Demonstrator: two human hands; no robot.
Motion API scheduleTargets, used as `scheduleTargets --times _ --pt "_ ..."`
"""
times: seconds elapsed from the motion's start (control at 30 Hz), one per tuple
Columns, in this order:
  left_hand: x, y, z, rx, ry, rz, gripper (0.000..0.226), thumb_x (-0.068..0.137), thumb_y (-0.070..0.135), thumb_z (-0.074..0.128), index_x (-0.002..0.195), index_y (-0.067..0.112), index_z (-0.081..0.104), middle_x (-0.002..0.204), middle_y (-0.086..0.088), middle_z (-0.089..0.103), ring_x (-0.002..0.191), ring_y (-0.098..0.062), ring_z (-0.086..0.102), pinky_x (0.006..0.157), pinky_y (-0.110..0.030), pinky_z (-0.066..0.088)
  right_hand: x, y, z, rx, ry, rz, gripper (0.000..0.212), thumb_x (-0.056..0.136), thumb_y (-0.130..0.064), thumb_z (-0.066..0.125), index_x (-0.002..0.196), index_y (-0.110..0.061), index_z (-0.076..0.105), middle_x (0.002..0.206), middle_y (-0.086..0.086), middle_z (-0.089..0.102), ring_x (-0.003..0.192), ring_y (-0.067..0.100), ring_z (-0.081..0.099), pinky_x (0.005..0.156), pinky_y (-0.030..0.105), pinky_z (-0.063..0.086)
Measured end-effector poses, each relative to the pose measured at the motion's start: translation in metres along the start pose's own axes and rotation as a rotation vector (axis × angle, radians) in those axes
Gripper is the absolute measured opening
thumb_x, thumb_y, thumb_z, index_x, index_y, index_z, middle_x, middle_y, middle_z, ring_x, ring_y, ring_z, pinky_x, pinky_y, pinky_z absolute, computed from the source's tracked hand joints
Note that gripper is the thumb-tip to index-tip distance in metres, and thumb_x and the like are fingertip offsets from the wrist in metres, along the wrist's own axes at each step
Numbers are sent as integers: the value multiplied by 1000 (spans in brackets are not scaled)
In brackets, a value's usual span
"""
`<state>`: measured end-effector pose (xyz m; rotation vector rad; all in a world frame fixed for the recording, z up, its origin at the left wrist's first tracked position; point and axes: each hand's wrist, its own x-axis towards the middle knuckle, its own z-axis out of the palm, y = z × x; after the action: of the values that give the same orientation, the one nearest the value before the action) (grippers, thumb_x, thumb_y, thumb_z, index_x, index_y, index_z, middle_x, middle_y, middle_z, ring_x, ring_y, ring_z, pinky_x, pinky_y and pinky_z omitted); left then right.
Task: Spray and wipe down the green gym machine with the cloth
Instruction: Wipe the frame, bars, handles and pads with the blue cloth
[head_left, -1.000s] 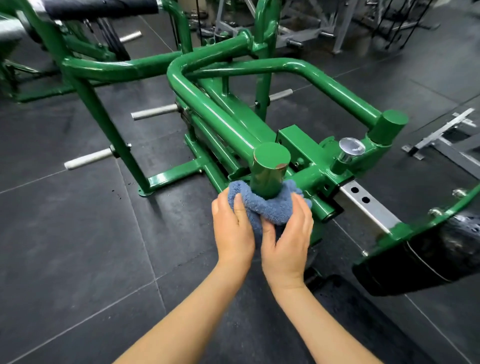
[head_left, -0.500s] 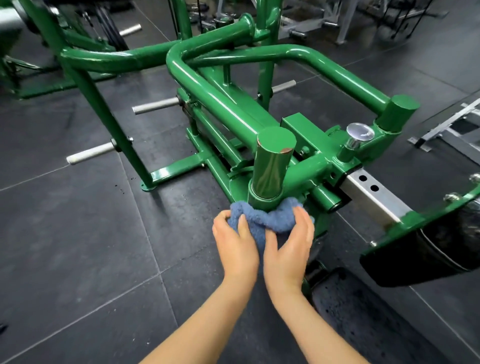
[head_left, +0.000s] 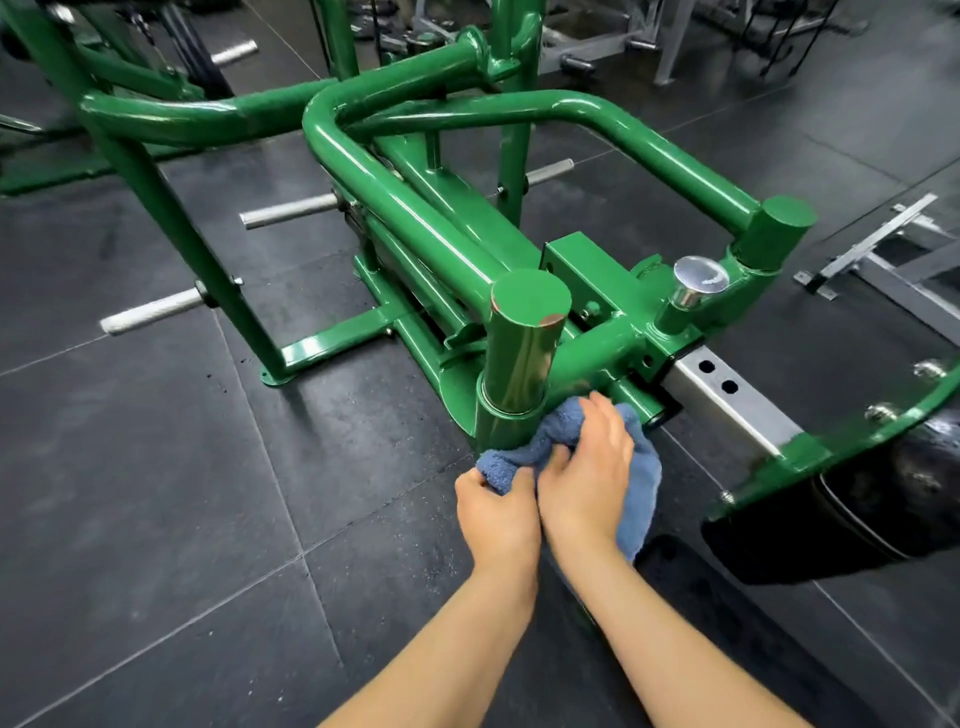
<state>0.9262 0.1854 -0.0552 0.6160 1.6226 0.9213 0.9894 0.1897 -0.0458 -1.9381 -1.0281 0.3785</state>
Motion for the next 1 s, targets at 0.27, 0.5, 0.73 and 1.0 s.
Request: scheduleTargets --times 0.27,0.5,0.73,1.0 --pt "9 8 -35 92 42 45 9 92 19 62 96 13 57 83 4 59 76 -14 54 62 -22 41 -26 8 -6 -134 -94 20 35 79 -4 68 113 -5 63 114 8 59 108 32 53 93 39 41" --pt "31 53 -88 304 -68 275 9 93 19 60 96 25 66 95 11 69 87 -5 62 77 -20 46 -72 -22 3 -208 -410 303 65 82 -59 61 133 -27 39 122 -3 61 110 22 59 85 32 47" --pt "69 98 -75 378 -266 489 18 87 18 65 97 33 69 100 17 69 98 -5 62 88 -18 47 -67 -81 38 -168 -293 323 24 85 -40 57 90 -22 43 86 1 66 87 29 61 70 37 46" --pt "121 155 -46 753 -577 860 43 87 10 63 128 12 50 122 -10 47 109 -19 48 98 -27 33 -30 -141 119 274 205 554 52 90 -31 55 135 -12 39 117 8 64 104 28 63 84 45 52"
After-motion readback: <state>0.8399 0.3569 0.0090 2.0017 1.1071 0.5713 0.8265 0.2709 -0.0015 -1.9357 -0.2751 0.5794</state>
